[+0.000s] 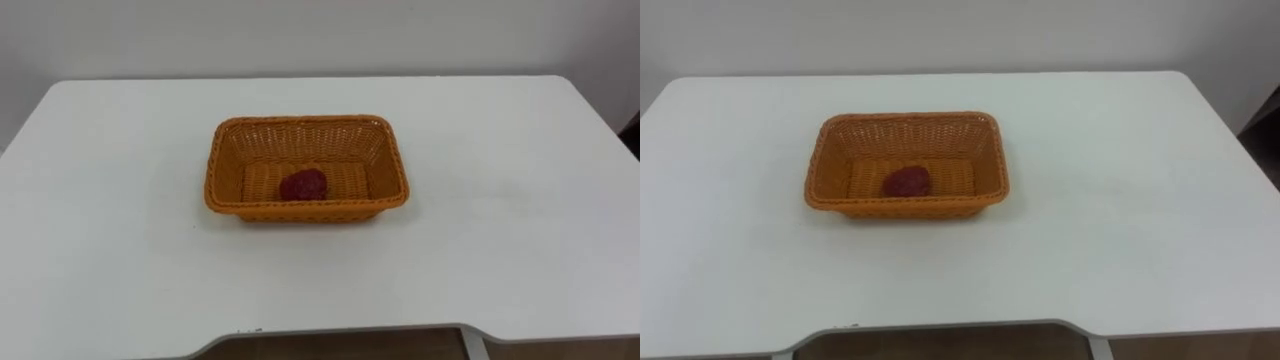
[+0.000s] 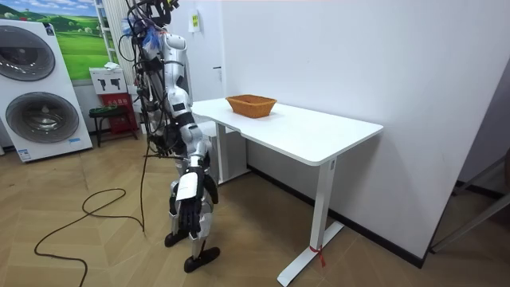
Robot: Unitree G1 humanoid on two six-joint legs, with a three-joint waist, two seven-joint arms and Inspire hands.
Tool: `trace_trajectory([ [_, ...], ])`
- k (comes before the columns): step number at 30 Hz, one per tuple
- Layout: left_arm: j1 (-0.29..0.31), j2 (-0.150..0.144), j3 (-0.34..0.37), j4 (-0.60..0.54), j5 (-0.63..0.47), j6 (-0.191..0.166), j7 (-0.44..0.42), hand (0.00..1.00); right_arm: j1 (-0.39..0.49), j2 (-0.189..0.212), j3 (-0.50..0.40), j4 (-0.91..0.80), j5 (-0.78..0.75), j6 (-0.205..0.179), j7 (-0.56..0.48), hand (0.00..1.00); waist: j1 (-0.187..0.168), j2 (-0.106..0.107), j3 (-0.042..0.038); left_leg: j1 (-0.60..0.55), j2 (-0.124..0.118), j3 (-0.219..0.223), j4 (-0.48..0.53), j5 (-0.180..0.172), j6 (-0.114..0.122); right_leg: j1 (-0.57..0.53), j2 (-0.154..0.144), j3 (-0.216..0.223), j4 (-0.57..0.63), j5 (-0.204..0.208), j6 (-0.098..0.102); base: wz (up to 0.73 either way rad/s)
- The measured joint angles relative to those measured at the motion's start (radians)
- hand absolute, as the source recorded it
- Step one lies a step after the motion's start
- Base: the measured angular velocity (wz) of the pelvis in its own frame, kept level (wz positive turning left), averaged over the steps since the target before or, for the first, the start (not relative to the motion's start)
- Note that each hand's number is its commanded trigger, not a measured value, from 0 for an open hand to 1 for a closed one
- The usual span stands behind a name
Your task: Pick and place apple
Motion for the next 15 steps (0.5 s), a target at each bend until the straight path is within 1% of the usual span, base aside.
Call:
trace_trajectory([
  [1,0.000,0.000,-0.002,0.000,0.000,0.005,-0.001,0.00,-0.004,0.000,0.015,0.013,0.000,0.009,0.017,0.00,0.000,0.000,0.0000,0.000,0.000,0.000,0.000,0.000,0.000,0.000,0.000,-0.004,0.000,0.000,0.000,0.00],
  [2,-0.001,-0.001,-0.004,0.000,0.004,0.016,-0.004,0.00,-0.015,0.001,0.050,0.037,-0.022,0.031,0.055,0.00,0.001,0.001,0.0000,0.000,0.000,-0.003,0.004,0.000,0.000,0.001,0.000,-0.004,-0.001,0.000,0.000,0.00],
  [3,0.000,-0.002,-0.003,0.001,0.008,0.018,-0.006,0.00,-0.021,0.002,0.063,0.045,-0.040,0.041,0.076,0.00,0.002,0.003,0.0001,0.000,0.000,-0.003,0.005,0.000,0.000,0.001,0.000,-0.003,-0.001,0.000,0.000,0.00],
  [4,0.000,-0.004,-0.004,0.003,0.023,0.025,-0.011,0.00,-0.028,0.004,0.087,0.058,-0.073,0.060,0.122,0.00,0.006,0.005,-0.0001,0.000,0.000,-0.003,0.005,0.000,0.000,0.002,0.001,-0.003,0.000,0.002,-0.001,0.00],
  [5,-0.004,-0.006,-0.004,0.006,0.040,0.035,-0.016,0.00,-0.039,0.005,0.128,0.069,-0.118,0.072,0.167,0.00,0.014,0.009,-0.0002,0.000,0.000,-0.003,0.006,0.000,0.000,0.002,0.001,-0.004,0.000,0.002,-0.001,0.00],
  [6,-0.006,-0.007,-0.005,0.007,0.042,0.038,-0.018,0.00,-0.042,0.006,0.150,0.073,-0.147,0.078,0.190,0.00,0.020,0.010,0.0000,0.000,0.000,-0.003,0.006,0.000,0.000,0.002,0.001,-0.003,0.000,0.002,-0.001,0.00],
  [8,-0.017,-0.011,-0.007,0.007,0.063,0.043,-0.029,0.00,-0.058,0.007,0.232,0.073,-0.264,0.098,0.290,0.00,0.046,0.015,0.0017,0.000,0.000,-0.003,0.002,0.000,0.000,0.000,0.001,-0.004,-0.002,0.002,-0.001,0.00],
  [9,-0.021,-0.011,-0.009,0.008,0.063,0.047,-0.030,0.00,-0.065,0.006,0.248,0.073,-0.293,0.103,0.313,0.00,0.053,0.016,0.0023,0.000,0.000,-0.003,0.002,0.000,0.000,-0.001,0.001,-0.005,-0.005,0.002,-0.001,0.04],
  [11,-0.021,-0.012,-0.042,0.009,0.062,0.057,-0.031,0.00,-0.101,0.008,0.309,0.077,-0.407,0.115,0.391,0.00,0.059,0.019,0.0025,0.001,-0.001,-0.005,0.002,0.000,0.000,0.005,0.000,-0.009,-0.014,0.002,-0.001,0.05],
  [12,-0.022,-0.013,-0.053,0.010,0.063,0.059,-0.031,0.00,-0.110,0.008,0.323,0.077,-0.428,0.116,0.409,0.00,0.060,0.019,0.0028,0.000,-0.001,-0.006,0.002,0.000,0.000,0.006,0.000,-0.011,-0.015,0.002,-0.001,0.06],
  [15,-0.035,-0.015,-0.129,0.029,0.062,0.073,-0.033,0.00,-0.155,0.010,0.416,0.070,-0.495,0.117,0.504,0.00,0.064,0.024,0.0059,-0.002,-0.001,-0.008,0.003,0.000,0.000,0.008,0.000,-0.017,-0.019,0.002,-0.001,0.05],
])
